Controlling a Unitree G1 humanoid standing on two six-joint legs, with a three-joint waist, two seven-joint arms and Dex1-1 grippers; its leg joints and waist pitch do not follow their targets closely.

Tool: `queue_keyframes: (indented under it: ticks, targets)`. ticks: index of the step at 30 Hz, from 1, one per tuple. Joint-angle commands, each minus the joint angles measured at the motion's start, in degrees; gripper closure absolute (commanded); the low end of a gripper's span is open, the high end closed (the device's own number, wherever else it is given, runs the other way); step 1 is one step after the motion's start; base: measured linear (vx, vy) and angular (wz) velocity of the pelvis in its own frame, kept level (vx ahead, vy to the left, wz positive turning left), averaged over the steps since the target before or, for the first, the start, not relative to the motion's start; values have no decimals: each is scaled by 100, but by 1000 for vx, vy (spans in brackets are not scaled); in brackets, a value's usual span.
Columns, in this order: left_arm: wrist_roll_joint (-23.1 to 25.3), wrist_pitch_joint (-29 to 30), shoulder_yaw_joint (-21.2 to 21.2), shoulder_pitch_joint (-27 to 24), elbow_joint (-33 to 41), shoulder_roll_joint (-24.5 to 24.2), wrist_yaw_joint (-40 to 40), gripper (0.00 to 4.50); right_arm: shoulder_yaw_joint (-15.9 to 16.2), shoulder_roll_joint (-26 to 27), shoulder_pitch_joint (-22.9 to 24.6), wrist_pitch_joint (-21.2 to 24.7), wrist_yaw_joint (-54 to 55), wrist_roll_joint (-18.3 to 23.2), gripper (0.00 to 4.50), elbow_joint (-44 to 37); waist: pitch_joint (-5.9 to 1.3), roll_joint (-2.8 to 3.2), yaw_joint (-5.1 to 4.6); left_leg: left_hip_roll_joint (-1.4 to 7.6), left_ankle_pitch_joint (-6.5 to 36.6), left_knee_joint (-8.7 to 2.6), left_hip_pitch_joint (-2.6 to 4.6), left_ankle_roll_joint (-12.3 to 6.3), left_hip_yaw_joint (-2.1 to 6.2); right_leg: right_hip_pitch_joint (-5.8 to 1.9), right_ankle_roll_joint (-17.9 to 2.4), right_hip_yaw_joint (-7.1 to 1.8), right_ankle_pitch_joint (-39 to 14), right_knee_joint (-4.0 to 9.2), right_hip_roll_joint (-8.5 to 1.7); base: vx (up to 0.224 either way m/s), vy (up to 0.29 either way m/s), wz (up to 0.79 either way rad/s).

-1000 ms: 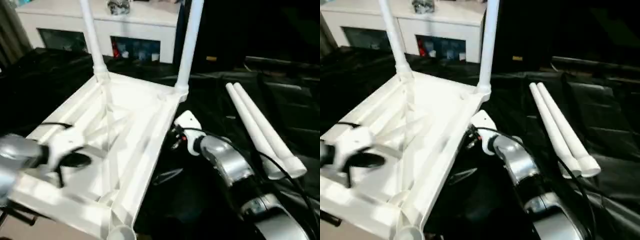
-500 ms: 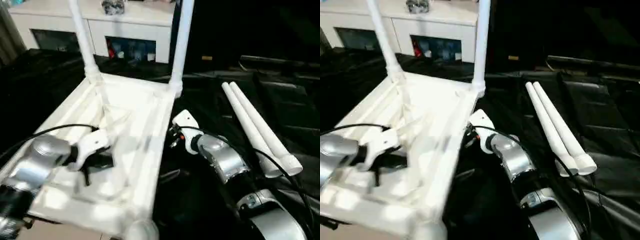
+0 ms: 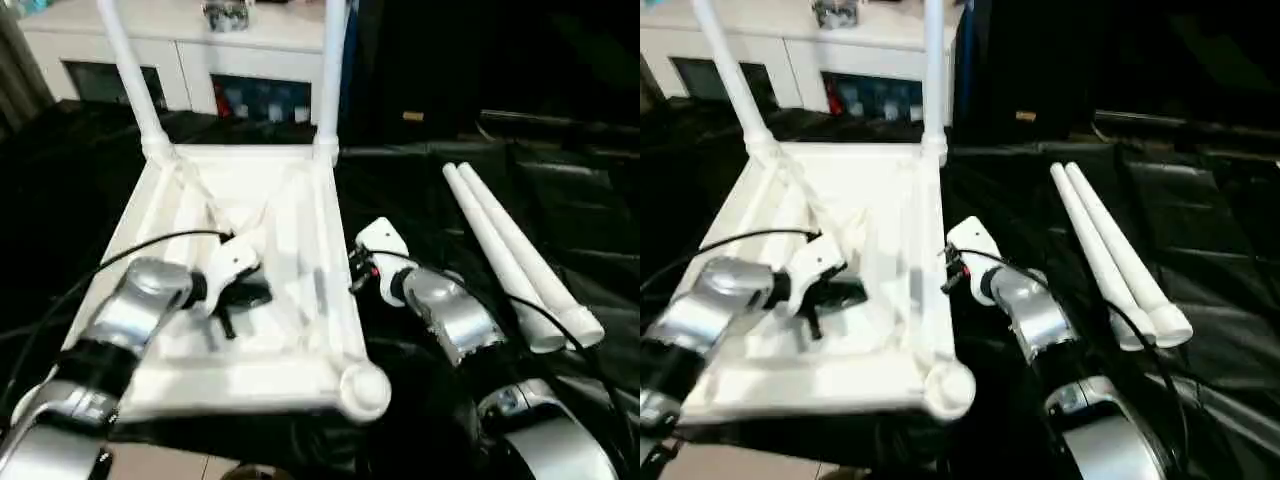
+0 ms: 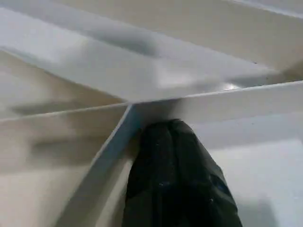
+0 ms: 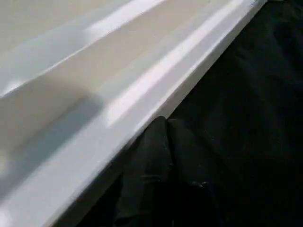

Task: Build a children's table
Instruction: Rotate table base

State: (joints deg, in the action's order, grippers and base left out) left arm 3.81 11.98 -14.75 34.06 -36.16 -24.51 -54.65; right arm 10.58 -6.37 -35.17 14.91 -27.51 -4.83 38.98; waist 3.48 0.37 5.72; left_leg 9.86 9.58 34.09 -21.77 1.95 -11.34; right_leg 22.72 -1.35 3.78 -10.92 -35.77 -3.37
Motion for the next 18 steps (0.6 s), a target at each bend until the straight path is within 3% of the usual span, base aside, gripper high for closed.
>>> queue_keyframes:
  ticks: [1, 2, 5, 7, 8, 13, 14, 16, 17, 18]
  targets:
    - [39, -320, -119, 258, -187, 369, 440, 450, 282, 241, 52, -65, -208, 99, 447, -366, -367, 63, 3, 364, 2092, -438, 229, 338, 254, -156, -914, -354, -2002, 565, -583, 0, 0, 0]
    - [114, -457, -122, 314, -335, 417, 628, 450, 259, 190, 67, -56, -167, 78, 447, -447, -359, 75, 12, 358, 2063, -439, 197, 299, 259, -173, -868, -355, -2129, 581, -597, 0, 0, 0]
    - [169, -594, -48, 405, -577, 519, 861, 450, 161, 124, 89, -30, -42, 49, 447, -579, -365, 89, 29, 365, 2049, -442, 200, 280, 268, -160, -771, -345, -2281, 606, -593, 0, 0, 0]
    - [182, -758, 105, 544, -920, 685, 1270, 450, -154, 0, 91, 96, 320, 68, 447, -840, -378, 82, 58, 367, 2033, -433, 213, 285, 271, -155, -757, -343, -2295, 601, -599, 0, 0, 0]
    - [215, -951, 180, 636, -1147, 784, 1580, 450, -365, -80, 81, 178, 558, 75, 447, -1008, -392, 76, 84, 359, 1918, -425, 217, 256, 255, -149, -732, -346, -2161, 607, -581, 0, 0, 0]
    - [195, -1198, 383, 856, -1642, 1028, 2255, 450, -667, -277, 73, 223, 721, 133, 447, -1358, -407, 97, 96, 364, 1722, -432, 148, 189, 262, -193, -758, -336, -1739, 561, -578, 0, 0, 0]
    - [230, -1362, 453, 961, -1831, 1091, 2623, 450, -791, -404, 101, 351, 732, 163, 447, -1637, -420, 79, 96, 362, 1633, -428, 149, 172, 255, -202, -780, -337, -1507, 543, -568, 0, 0, 0]
    - [233, -1387, 470, 980, -1856, 1098, 2678, 450, -817, -441, 114, 383, 720, 172, 447, -1718, -447, 73, 96, 358, 1404, -411, 115, 122, 252, -249, -857, -329, -1066, 487, -563, 0, 0, 0]
    - [226, -1408, 482, 993, -1874, 1090, 2656, 450, -828, -479, 146, 421, 686, 179, 447, -1817, -452, 101, 93, 347, 1288, -393, 104, 75, 247, -246, -904, -327, -922, 476, -576, 0, 0, 0]
    - [243, -1455, 471, 953, -1767, 1005, 2561, 450, -823, -591, 236, 490, 566, 172, 447, -2017, -455, 70, 83, 334, 1188, -385, 83, 12, 246, -279, -933, -317, -799, 471, -566, 0, 0, 0]
